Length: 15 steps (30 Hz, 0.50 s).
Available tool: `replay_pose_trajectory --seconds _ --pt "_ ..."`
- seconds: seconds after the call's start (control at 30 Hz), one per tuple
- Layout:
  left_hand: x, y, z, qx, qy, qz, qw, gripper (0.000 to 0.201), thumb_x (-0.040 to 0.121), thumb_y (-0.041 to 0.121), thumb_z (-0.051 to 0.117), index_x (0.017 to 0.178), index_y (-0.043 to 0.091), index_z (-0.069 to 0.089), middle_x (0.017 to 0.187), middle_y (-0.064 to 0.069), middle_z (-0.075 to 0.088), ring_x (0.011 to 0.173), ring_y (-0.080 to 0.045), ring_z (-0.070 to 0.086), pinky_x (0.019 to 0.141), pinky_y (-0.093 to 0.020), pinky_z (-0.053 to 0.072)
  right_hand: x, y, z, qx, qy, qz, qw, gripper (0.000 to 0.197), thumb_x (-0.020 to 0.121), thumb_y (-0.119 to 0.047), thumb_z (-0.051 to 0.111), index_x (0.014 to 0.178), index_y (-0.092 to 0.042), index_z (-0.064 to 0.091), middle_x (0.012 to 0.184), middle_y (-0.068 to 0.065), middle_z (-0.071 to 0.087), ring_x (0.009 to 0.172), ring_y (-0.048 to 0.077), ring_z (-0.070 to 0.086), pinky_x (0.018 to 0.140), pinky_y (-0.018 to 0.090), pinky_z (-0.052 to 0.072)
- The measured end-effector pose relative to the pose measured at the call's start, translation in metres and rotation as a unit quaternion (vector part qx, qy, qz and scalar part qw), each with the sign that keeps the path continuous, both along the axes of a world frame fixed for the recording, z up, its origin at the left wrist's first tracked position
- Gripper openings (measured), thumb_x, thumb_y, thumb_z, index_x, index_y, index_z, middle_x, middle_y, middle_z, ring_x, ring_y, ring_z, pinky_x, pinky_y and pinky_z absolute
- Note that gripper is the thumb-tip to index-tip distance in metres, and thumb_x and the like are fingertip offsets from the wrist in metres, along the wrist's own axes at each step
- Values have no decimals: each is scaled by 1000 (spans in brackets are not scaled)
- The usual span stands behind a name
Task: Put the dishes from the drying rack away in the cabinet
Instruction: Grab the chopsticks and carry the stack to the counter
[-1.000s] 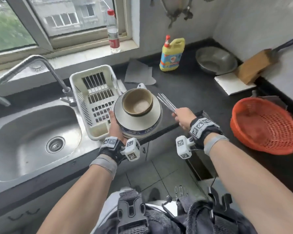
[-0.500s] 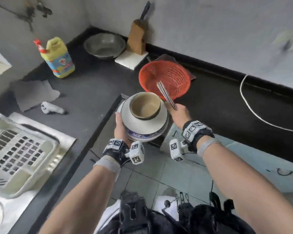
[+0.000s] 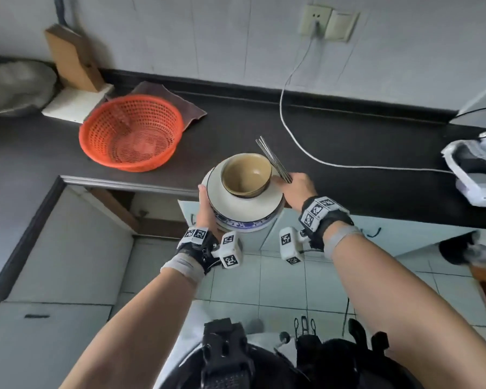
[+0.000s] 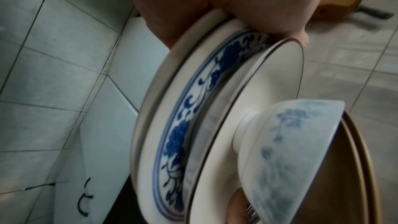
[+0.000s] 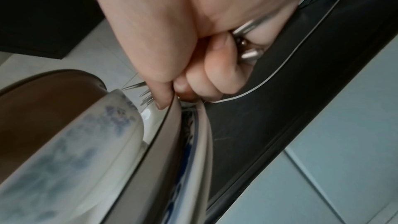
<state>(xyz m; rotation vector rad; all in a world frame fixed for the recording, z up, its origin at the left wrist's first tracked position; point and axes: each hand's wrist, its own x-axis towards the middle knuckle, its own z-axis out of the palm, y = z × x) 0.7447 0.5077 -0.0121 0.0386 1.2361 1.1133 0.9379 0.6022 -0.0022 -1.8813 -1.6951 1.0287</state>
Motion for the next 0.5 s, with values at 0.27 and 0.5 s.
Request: replay_pose_trajectory --seconds 0.27,0.5 --pt "117 72 -17 -20 -11 -59 998 91 71 93 38 129 28 65 119 -9 75 111 -31 70 91 -44 58 128 58 -18 -76 5 -70 995 48 87 -49 67 61 -13 46 55 0 43 48 19 37 46 28 29" --pt "205 152 -43 -58 36 -86 994 88 70 89 48 120 19 68 111 -10 77 104 -32 72 97 -52 56 223 102 -40 -77 -17 -110 991 41 89 -44 63 78 -5 65 63 1 53 56 19 45 50 27 34"
